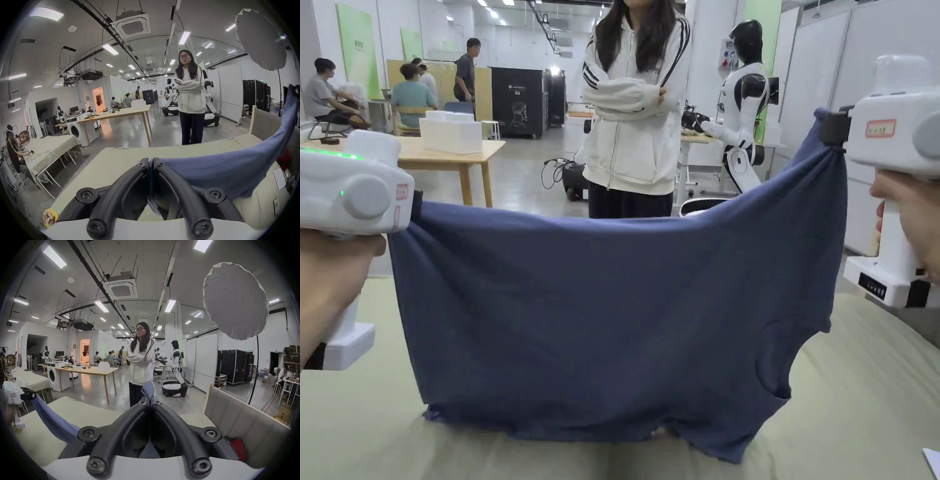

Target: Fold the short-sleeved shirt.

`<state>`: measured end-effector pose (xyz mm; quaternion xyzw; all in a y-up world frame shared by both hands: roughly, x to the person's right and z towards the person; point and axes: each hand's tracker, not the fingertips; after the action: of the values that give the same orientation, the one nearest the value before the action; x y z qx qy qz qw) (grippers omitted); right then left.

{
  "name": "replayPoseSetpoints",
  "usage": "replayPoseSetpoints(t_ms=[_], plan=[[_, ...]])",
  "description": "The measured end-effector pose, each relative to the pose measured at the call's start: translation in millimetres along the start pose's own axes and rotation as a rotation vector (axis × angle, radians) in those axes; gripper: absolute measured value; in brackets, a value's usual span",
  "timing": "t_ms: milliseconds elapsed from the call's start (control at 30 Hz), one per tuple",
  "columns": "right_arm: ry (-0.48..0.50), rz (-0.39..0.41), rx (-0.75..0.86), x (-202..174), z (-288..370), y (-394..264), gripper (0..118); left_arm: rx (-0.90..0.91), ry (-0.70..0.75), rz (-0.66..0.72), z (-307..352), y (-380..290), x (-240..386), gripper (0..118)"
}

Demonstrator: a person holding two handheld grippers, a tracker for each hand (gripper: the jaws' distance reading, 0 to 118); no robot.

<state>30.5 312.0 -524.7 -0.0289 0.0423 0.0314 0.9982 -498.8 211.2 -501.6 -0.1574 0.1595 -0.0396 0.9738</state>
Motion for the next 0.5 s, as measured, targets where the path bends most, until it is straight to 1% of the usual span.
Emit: replayPoseSetpoints(t_ms=[67, 200, 233, 300, 367, 400, 433, 500], plan=[[-0.010, 0.026, -0.033, -6, 31, -25, 0, -0.011, -0.007, -0.004, 21, -28, -2, 2], [0.000, 0.057, -0.112, -13, 85, -85, 0, -0.060, -0.032, 0.001, 64, -91, -8, 2], [0.015, 0.066, -0.130, -14, 100, -104, 0, -0.073, -0.038, 0.001, 78, -109, -10, 2], [0.033, 0.086, -0.199, -19, 127, -142, 0, -0.103, -0.057, 0.012, 99, -142, -14, 2], [0.044, 0.079, -0.271, -22, 152, -188, 0, -0.153, -0.093, 0.072, 121, -181, -18, 2], [0.060, 0.077, -0.313, -23, 161, -208, 0, -0.194, -0.111, 0.070, 129, -198, -19, 2], [0.053, 0.083, -0.356, -24, 168, -232, 0, -0.216, -0.124, 0.067, 137, -218, -20, 2], [0.076, 0.100, -0.460, -26, 181, -275, 0, -0.279, -0.137, 0.030, 151, -256, -20, 2]])
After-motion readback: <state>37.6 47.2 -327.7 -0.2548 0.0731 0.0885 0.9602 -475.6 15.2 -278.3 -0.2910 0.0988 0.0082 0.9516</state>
